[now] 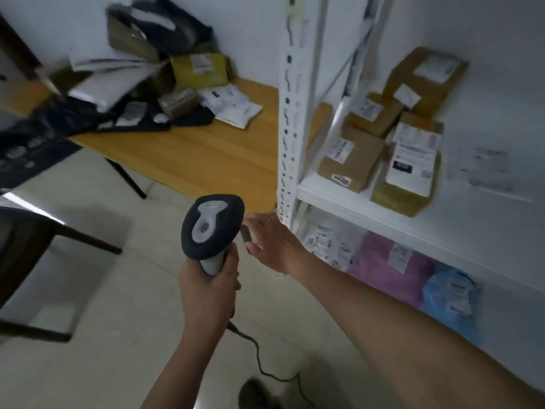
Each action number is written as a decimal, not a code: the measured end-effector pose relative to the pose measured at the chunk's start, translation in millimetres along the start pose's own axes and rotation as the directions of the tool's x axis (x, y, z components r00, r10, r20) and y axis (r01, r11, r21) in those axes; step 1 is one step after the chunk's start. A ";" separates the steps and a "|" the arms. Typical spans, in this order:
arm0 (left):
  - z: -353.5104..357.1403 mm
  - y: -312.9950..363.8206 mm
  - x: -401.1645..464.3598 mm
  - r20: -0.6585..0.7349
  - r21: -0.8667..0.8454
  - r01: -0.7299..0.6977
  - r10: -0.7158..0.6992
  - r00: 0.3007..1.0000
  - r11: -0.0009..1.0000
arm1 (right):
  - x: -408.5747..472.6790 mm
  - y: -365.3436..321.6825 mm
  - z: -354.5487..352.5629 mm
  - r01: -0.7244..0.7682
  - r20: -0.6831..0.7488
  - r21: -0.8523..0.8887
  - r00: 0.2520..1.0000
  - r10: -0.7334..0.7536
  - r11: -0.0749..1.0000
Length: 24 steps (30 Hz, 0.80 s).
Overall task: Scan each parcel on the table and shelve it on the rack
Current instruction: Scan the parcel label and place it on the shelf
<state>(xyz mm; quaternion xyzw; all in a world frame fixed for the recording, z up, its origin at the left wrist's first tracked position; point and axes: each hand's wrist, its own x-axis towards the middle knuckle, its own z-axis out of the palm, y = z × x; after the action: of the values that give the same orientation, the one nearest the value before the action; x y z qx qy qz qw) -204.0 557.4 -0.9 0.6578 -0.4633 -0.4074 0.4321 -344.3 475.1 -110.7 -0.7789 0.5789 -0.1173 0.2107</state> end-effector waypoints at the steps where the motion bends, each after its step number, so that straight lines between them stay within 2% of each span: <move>1: -18.0 9.5 16.7 -0.021 -0.002 -0.016 0.016 1.000 1.000 | 22.7 -15.4 -6.2 -0.013 -0.004 -0.003 1.000 0.013 1.000; 8: -107.9 66.0 117.0 -0.134 -0.003 -0.075 0.074 0.988 0.997 | 148.4 -79.2 -61.8 -0.137 -0.042 0.099 0.989 0.142 0.986; 12: -120.5 83.3 176.3 -0.112 0.004 -0.100 0.099 0.989 0.995 | 213.5 -69.6 -78.7 -0.239 -0.028 0.073 0.970 0.241 0.968; 14: -119.3 87.6 210.8 -0.078 0.001 -0.102 0.101 0.992 0.995 | 247.4 -53.7 -79.6 -0.346 -0.003 0.133 0.937 0.350 0.929; 17: -109.5 86.4 267.6 -0.022 -0.003 -0.100 0.100 0.995 0.995 | 301.7 -23.0 -75.1 -0.555 0.018 0.325 0.813 0.582 0.766; 19: -98.9 83.1 308.6 0.017 0.009 -0.096 0.096 0.995 0.995 | 341.5 1.6 -67.0 -0.648 0.050 0.471 0.697 0.716 0.598; 22: -79.2 78.9 372.1 0.074 0.036 -0.047 0.044 0.996 0.998 | 393.1 36.4 -57.3 -0.688 0.152 0.675 0.484 0.862 0.267; 24: -68.3 78.1 412.8 0.106 0.031 -0.015 0.011 0.994 0.999 | 419.9 57.5 -52.3 -0.657 0.192 0.745 0.379 0.905 0.117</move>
<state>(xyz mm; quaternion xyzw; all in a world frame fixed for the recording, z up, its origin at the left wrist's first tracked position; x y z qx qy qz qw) -61.6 158.2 37.1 0.6388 -0.4962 -0.4316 0.3993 -288.7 51.7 -116.9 -0.1583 0.8261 -0.3240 0.4330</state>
